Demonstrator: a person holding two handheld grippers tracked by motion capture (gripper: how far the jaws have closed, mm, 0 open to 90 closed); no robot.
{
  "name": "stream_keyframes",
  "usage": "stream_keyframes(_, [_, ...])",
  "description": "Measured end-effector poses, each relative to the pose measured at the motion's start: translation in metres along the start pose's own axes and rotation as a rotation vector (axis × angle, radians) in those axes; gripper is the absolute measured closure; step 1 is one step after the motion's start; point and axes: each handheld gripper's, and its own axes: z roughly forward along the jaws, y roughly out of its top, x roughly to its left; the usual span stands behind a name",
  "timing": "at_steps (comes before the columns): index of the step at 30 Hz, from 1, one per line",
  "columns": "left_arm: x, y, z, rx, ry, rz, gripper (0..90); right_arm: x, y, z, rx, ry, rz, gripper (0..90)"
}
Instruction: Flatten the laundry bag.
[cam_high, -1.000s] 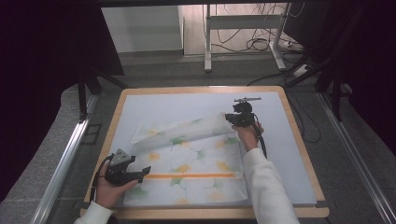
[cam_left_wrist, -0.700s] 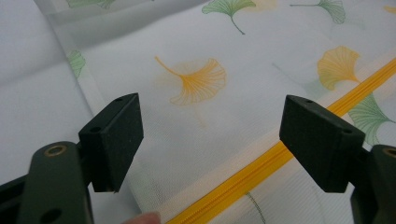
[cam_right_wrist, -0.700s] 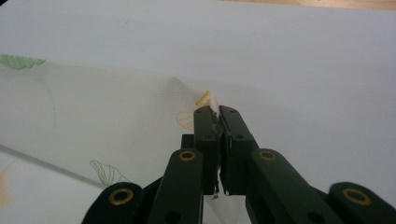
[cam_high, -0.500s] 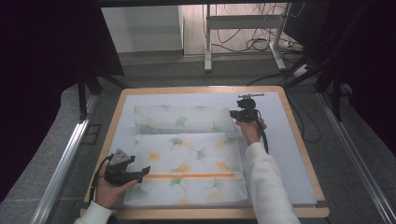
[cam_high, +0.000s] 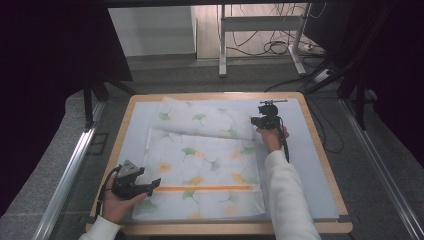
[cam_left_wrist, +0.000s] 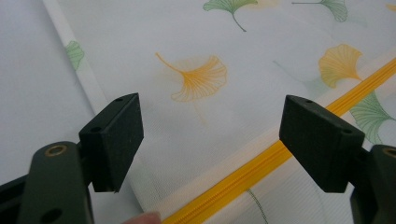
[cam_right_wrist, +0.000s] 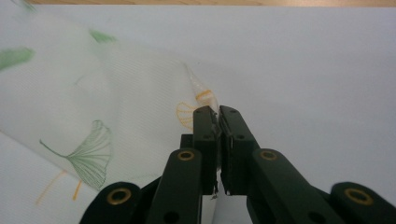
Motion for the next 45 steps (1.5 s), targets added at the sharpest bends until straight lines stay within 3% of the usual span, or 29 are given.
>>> stream_keyframes(2, [0.000,0.000,0.000,-0.001,0.001,-0.001,21.3,-0.002,0.001,0.001,-0.007,0.002,0.002,80.1])
stream_keyframes(3, [0.000,0.000,0.000,-0.002,0.002,-0.002,21.3,-0.002,0.001,0.001,-0.010,0.000,0.001,73.0])
stream_keyframes(6, [0.000,0.000,-0.001,-0.004,0.002,-0.003,21.3,-0.002,0.002,-0.001,-0.033,-0.058,-0.011,55.1])
stream_keyframes(12, [-0.001,0.000,-0.001,-0.005,0.000,0.001,21.3,0.002,0.002,-0.017,-0.098,-0.060,-0.030,51.9])
stream_keyframes(15, [-0.001,0.000,0.000,-0.005,0.001,0.001,21.3,0.010,0.001,-0.026,-0.098,-0.002,-0.071,56.3])
stream_keyframes(19, [-0.002,0.001,0.000,-0.004,0.002,0.004,21.3,0.027,-0.001,-0.034,-0.089,0.074,-0.154,70.5])
stream_keyframes(23, [-0.003,0.001,0.000,-0.003,0.001,0.005,21.3,0.042,-0.006,-0.030,-0.010,0.158,-0.225,87.3])
stream_keyframes(25, [-0.003,0.001,0.000,-0.002,0.002,0.005,21.3,0.050,-0.009,-0.022,0.044,0.174,-0.266,89.1])
stream_keyframes(28, [-0.002,0.001,-0.001,-0.003,0.003,0.005,21.3,0.059,-0.012,-0.011,0.072,0.187,-0.293,89.2])
stream_keyframes(33, [-0.002,0.001,-0.001,-0.004,0.002,0.005,21.4,0.064,-0.011,0.008,0.095,0.182,-0.291,89.2])
stream_keyframes(36, [-0.002,0.001,0.000,-0.002,0.000,0.005,21.4,0.062,-0.007,0.017,0.097,0.151,-0.279,89.2])
stream_keyframes(40, [-0.001,0.001,-0.001,-0.004,0.000,0.004,21.4,0.054,-0.003,0.032,0.103,0.103,-0.236,89.2])
stream_keyframes(45, [-0.001,0.000,-0.001,-0.006,-0.002,0.003,21.4,0.044,0.000,0.042,0.057,0.045,-0.167,89.2])
